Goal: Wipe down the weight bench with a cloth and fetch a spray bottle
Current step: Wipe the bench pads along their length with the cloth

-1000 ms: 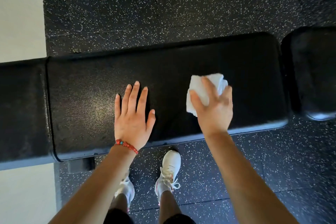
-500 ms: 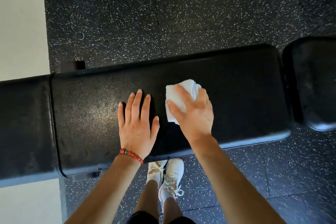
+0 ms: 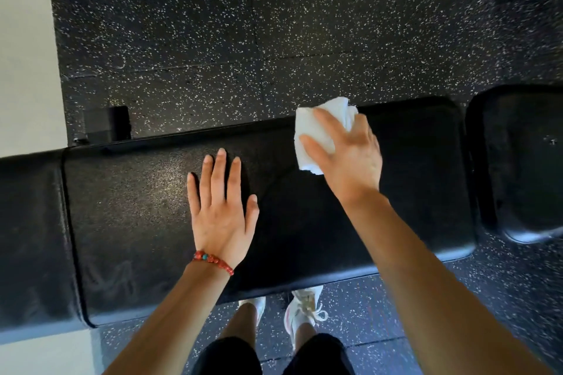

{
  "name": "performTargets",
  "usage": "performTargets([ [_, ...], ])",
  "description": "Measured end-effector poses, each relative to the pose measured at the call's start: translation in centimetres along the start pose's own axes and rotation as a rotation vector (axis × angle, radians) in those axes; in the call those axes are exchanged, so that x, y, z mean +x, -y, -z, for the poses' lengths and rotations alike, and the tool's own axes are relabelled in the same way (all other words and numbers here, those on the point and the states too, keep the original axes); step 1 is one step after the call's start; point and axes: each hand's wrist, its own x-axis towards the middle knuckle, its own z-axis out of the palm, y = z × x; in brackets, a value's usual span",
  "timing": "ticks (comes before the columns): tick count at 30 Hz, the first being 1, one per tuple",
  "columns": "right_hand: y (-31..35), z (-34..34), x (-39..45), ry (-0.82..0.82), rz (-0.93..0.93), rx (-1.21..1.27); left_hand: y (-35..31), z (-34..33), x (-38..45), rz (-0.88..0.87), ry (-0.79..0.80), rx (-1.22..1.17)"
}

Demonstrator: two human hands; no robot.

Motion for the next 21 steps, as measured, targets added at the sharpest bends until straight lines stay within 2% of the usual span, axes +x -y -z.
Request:
performTargets([
  [4, -3.5, 1.9, 1.0, -0.081, -0.140, -0.026, -1.8, 0.5, 1.3, -0.090, 0.011, -0.033],
  [8, -1.1, 0.8, 0.2, -0.094, -0.236, 0.055, -4.2, 0.2, 2.8, -0.122, 0.026, -0.056],
  [11, 0.3, 0.0, -0.4, -0.004, -0.064, 0.078, -5.4, -0.5, 2.8, -0.083, 0.045, -0.039],
  [14, -2.0, 1.1, 0.6, 0.029, 0.068, 0.011, -5.3, -0.9, 2.5, -0.079, 0.049, -0.006],
  [18, -8.2, 4.2, 2.7, -0.046, -0.204, -0.014, -5.5, -0.9, 2.5, -0.073, 0.042, 0.012],
  [21, -10.3, 5.3, 3.3, -0.101, -0.263, -0.025, -5.7, -0.9, 2.6, -0.065, 0.041, 0.026],
])
